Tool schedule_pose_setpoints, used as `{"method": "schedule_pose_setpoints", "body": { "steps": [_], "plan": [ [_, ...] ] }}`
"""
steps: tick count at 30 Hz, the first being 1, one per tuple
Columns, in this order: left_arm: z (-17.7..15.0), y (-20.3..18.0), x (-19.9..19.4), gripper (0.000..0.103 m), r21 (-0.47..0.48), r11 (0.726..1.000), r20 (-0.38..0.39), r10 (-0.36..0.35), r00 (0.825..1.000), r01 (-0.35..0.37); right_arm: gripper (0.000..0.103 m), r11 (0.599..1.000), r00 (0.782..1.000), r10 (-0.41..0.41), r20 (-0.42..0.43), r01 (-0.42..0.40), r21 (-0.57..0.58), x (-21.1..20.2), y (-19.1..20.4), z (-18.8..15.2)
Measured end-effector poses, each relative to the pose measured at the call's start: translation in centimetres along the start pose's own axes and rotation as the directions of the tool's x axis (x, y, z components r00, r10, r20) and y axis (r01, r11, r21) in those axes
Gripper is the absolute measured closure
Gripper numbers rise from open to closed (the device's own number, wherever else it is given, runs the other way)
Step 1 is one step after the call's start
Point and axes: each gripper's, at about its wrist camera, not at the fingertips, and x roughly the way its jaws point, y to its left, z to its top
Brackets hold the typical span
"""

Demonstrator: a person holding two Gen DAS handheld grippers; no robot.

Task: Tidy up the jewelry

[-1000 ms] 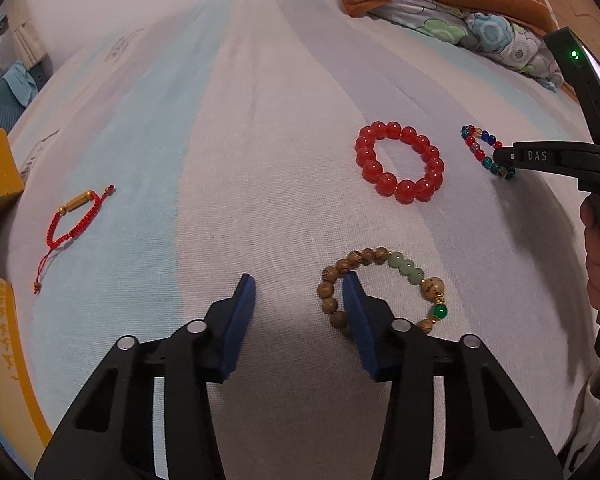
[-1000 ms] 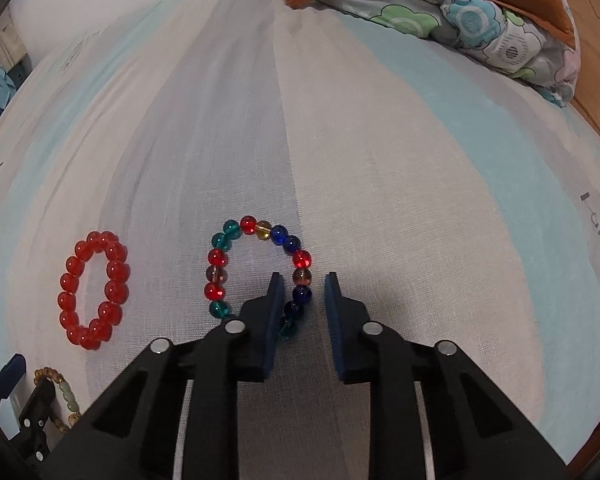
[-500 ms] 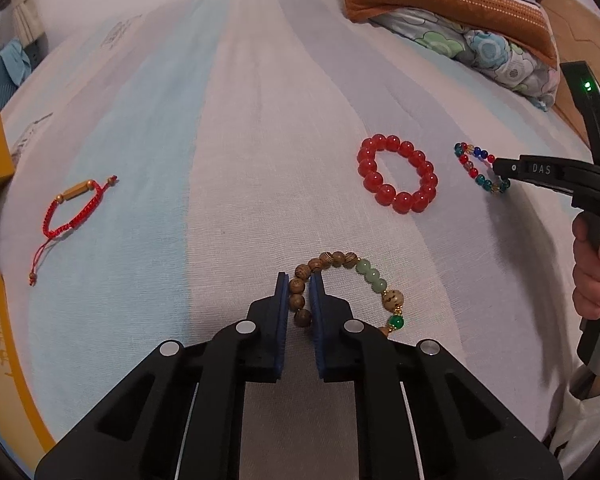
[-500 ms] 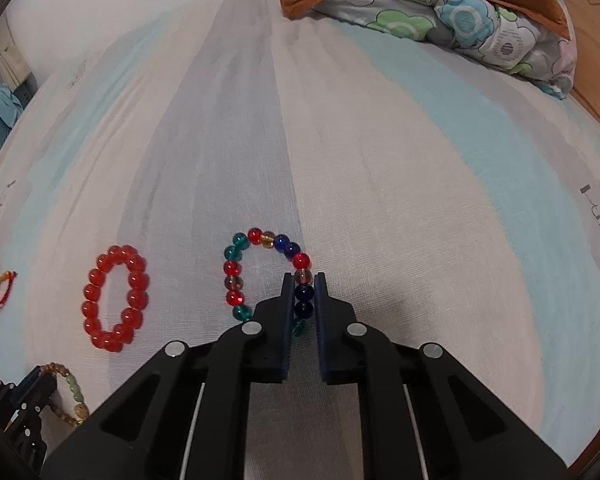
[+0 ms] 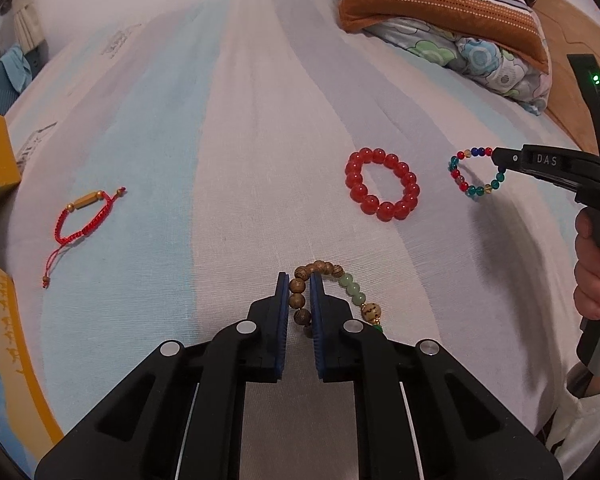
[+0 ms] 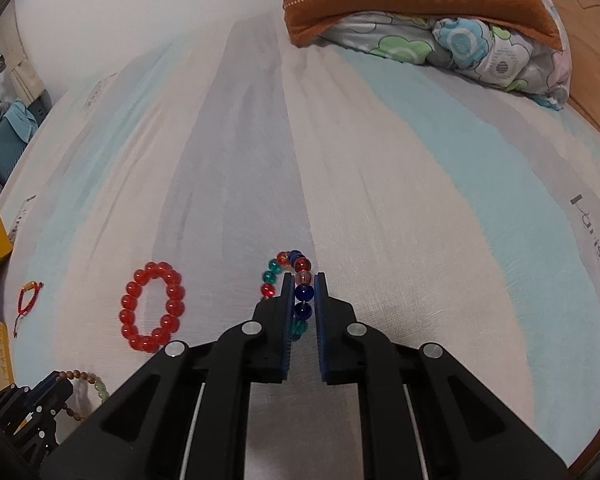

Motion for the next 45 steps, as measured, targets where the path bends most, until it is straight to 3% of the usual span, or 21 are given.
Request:
{"method": "schedule_pose_setpoints", "body": {
  "steps": [13, 21, 26, 31, 38, 41, 45],
  "plan": [
    [0.3, 0.0, -2.1, 0.093, -0.002, 1.0, 0.045, -0.003, 0.999, 0.003, 0.094, 1.0, 0.998, 0.005, 0.064, -0.006, 0.007, -1.9, 0.0, 0.0],
    [0.4, 0.4, -0.6, 0.092, -0.005, 1.0, 0.008, 0.01, 1.0, -0.01, 0.094, 1.0, 0.998, 0.008, 0.063, -0.008, -0.007, -2.0, 0.6, -0.1],
    [0.0, 0.4, 1.8, 0.08, 0.001, 0.999, -0.033, 0.054, 0.998, -0.054, 0.094, 1.0, 0.998, 0.004, 0.056, -0.003, -0.017, -1.8, 0.7, -0.1],
    [-0.2, 0.4, 2.3, 0.066, 0.01, 0.997, -0.018, 0.075, 0.997, -0.075, 0.094, 1.0, 0.998, 0.011, 0.055, -0.01, -0.019, -1.8, 0.8, -0.1],
    [-0.3, 0.2, 2.5, 0.065, 0.025, 0.996, -0.017, 0.085, 0.996, -0.085, 0.094, 1.0, 0.999, 0.015, 0.05, -0.014, -0.021, -1.7, 0.9, -0.1],
    [-0.1, 0.3, 1.7, 0.058, 0.013, 0.999, 0.0, 0.047, 0.999, -0.047, 0.094, 1.0, 0.999, 0.017, 0.047, -0.016, -0.023, -1.6, 1.0, -0.2],
    [-0.2, 0.2, 1.9, 0.052, 0.017, 0.998, 0.0, 0.055, 0.998, -0.055, 0.094, 1.0, 0.999, 0.018, 0.042, -0.017, -0.025, -1.5, 1.0, -0.1]
  ]
}}
